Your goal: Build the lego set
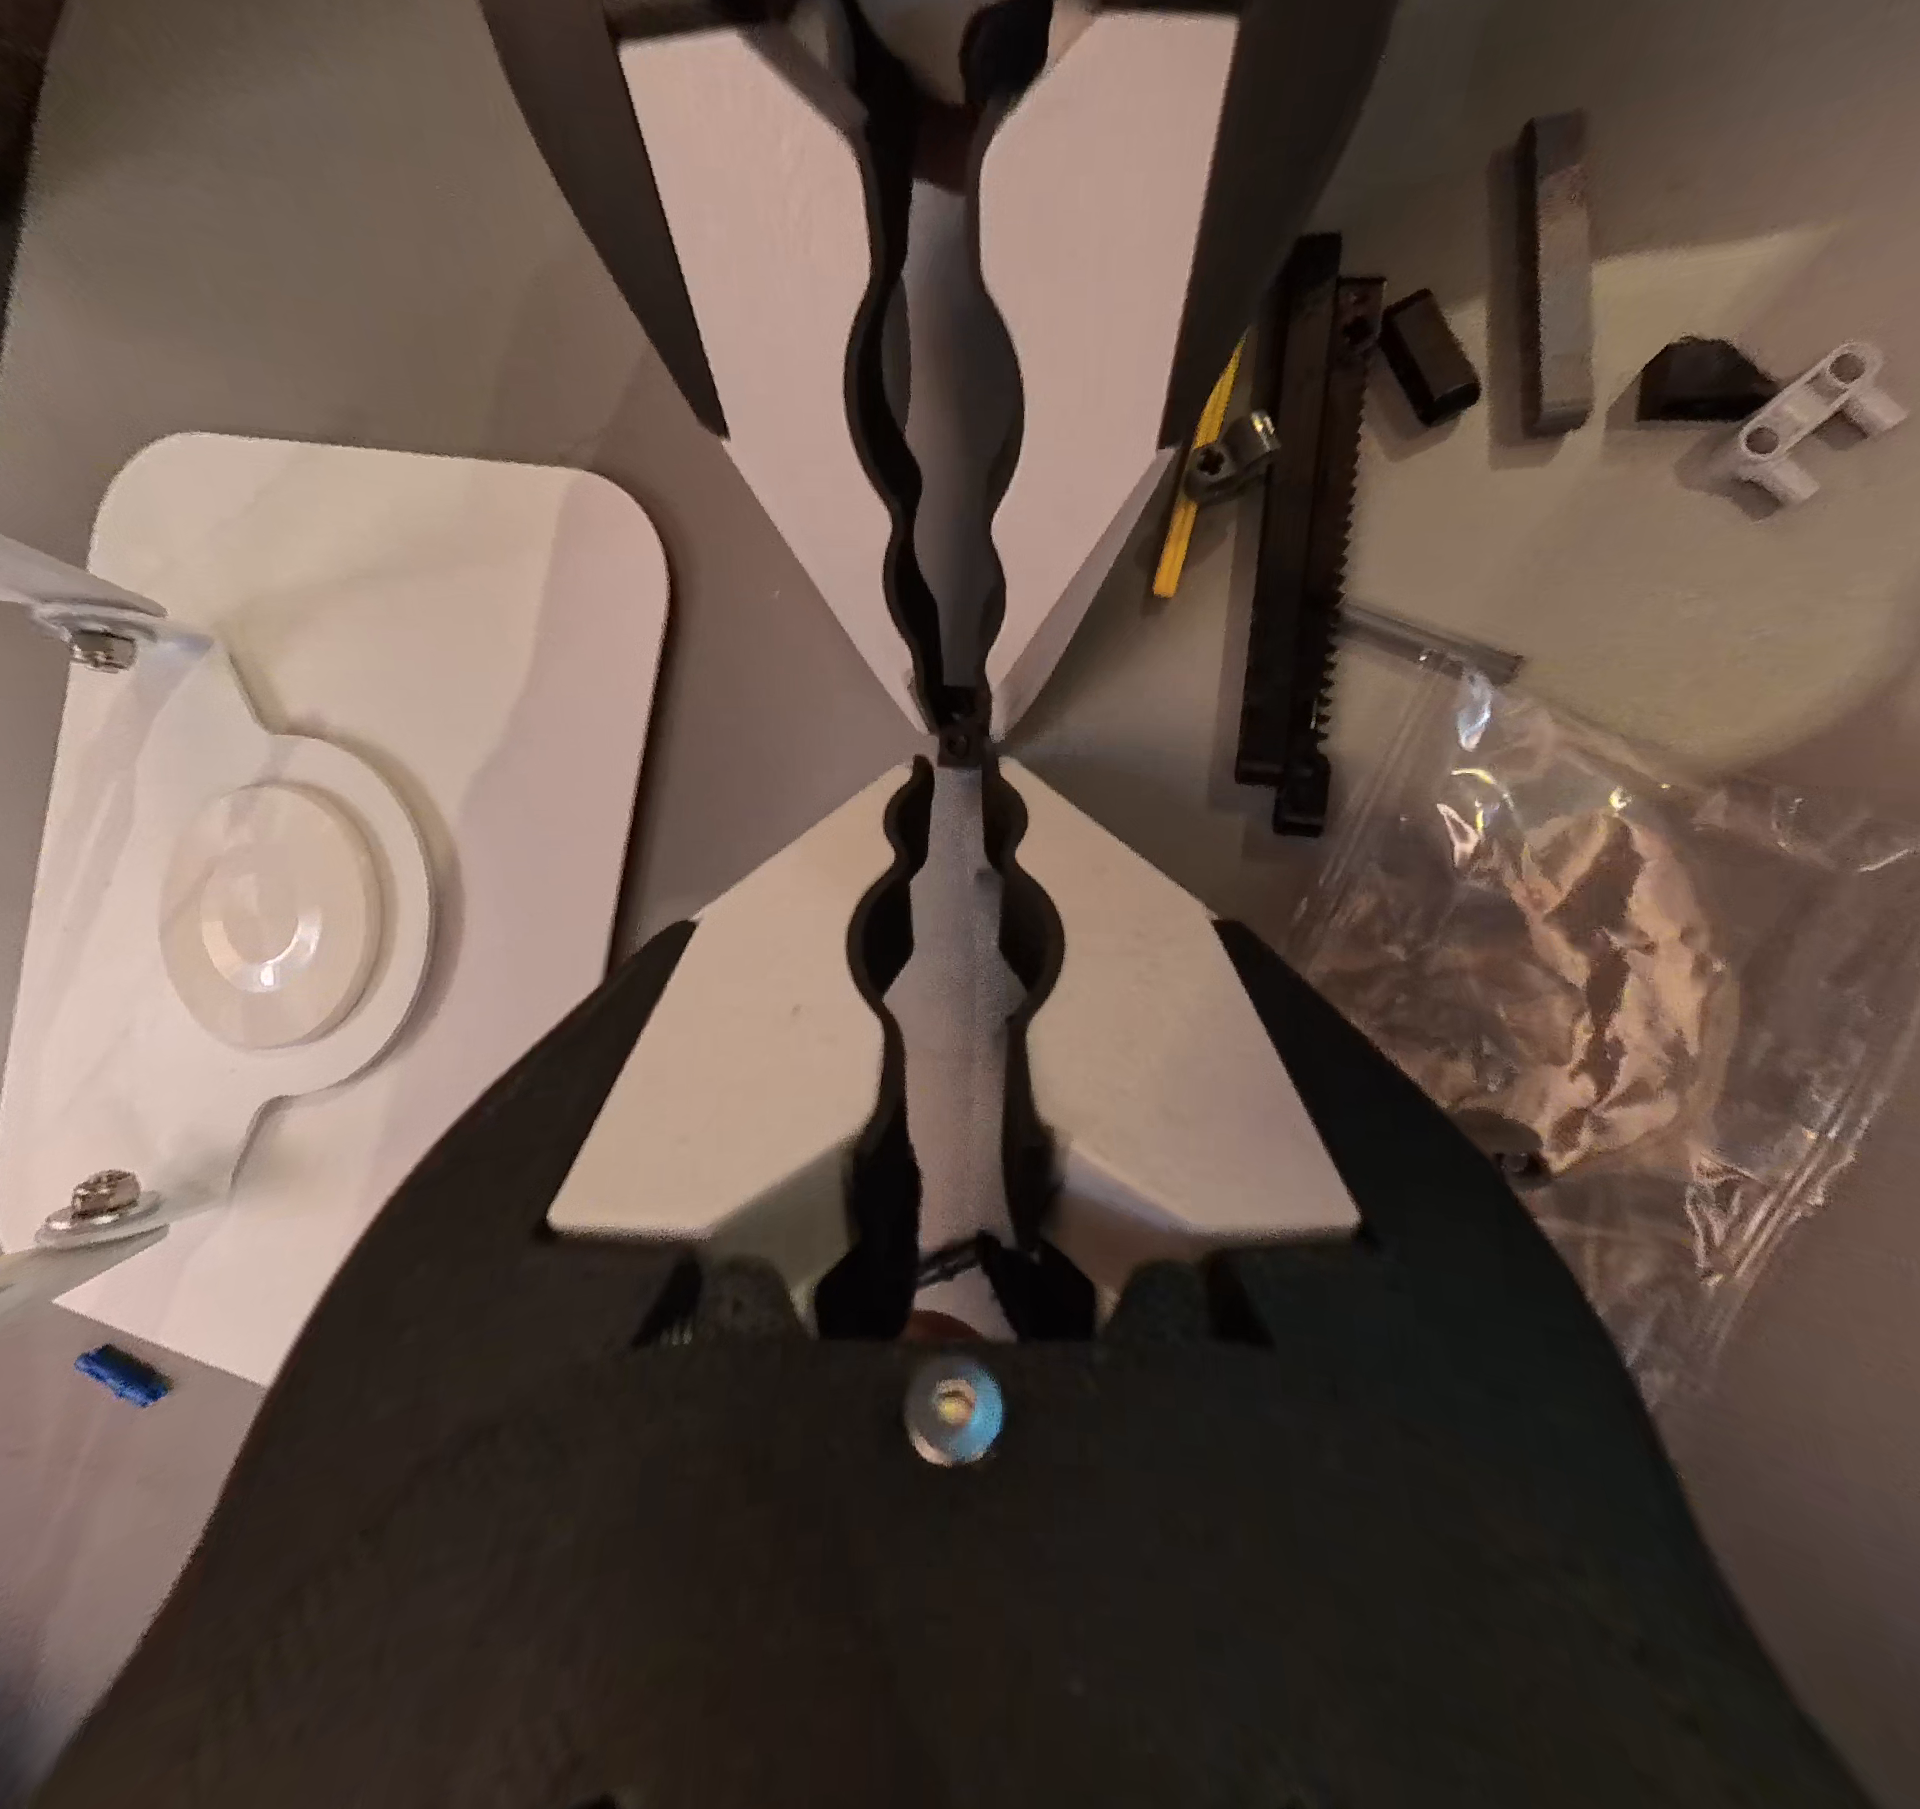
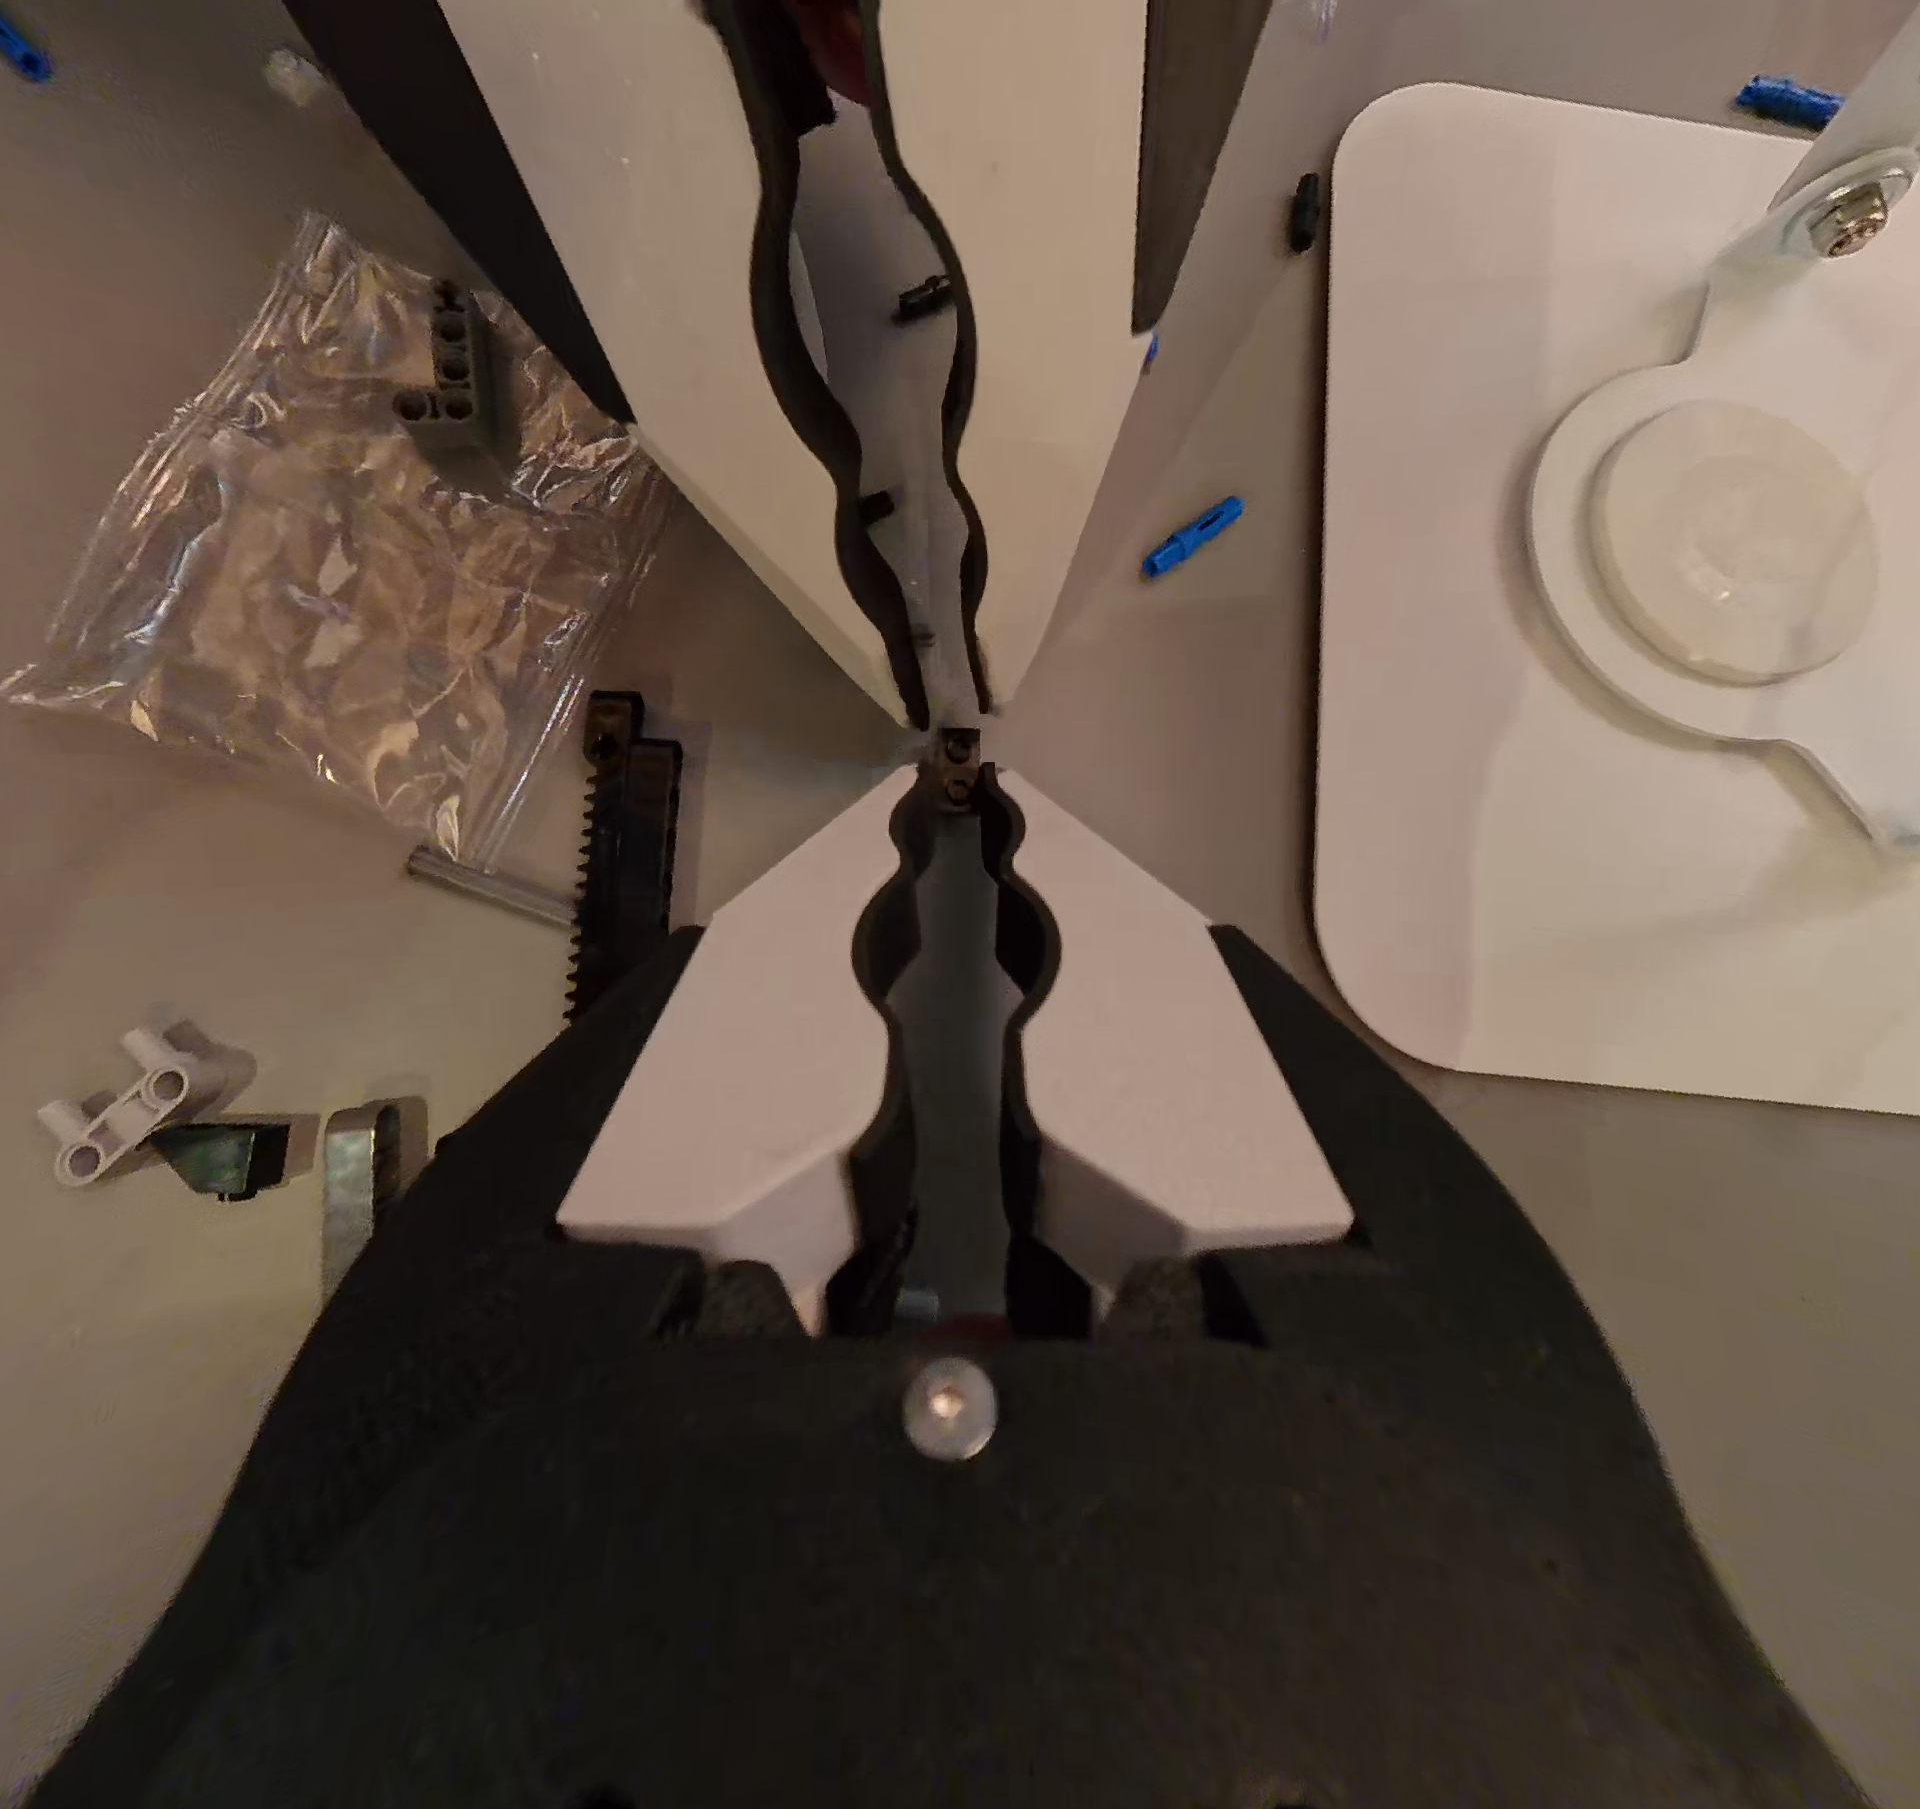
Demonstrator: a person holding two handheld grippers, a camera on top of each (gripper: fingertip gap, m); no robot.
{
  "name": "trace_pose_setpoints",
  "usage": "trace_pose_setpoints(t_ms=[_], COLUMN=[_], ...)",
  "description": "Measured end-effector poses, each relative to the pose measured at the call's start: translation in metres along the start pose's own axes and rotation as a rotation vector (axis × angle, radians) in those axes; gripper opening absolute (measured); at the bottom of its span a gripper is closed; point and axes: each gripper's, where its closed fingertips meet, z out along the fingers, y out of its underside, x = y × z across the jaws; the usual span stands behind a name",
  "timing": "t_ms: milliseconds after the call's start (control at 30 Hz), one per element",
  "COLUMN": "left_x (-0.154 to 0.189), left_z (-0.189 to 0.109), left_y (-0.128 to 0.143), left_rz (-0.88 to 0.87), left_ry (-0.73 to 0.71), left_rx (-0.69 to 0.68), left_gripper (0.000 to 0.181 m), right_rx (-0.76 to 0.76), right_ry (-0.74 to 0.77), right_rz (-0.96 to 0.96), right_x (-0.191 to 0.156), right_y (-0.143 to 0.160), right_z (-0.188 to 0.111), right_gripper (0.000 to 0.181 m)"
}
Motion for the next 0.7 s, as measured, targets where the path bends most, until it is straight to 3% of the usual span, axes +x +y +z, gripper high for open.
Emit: trace_pose_setpoints(t_ms=[700], left_x=[0.0058], left_z=[0.0063], left_y=[0.0034], left_rz=[0.109], left_ry=[-0.016], left_rx=[-0.032], left_gripper=[0.0], right_rx=[-0.01], right_ry=[0.003], right_rz=[0.015], right_x=[-0.0026], right_y=[0.0017], right_z=[-0.0039], right_gripper=[0.012])
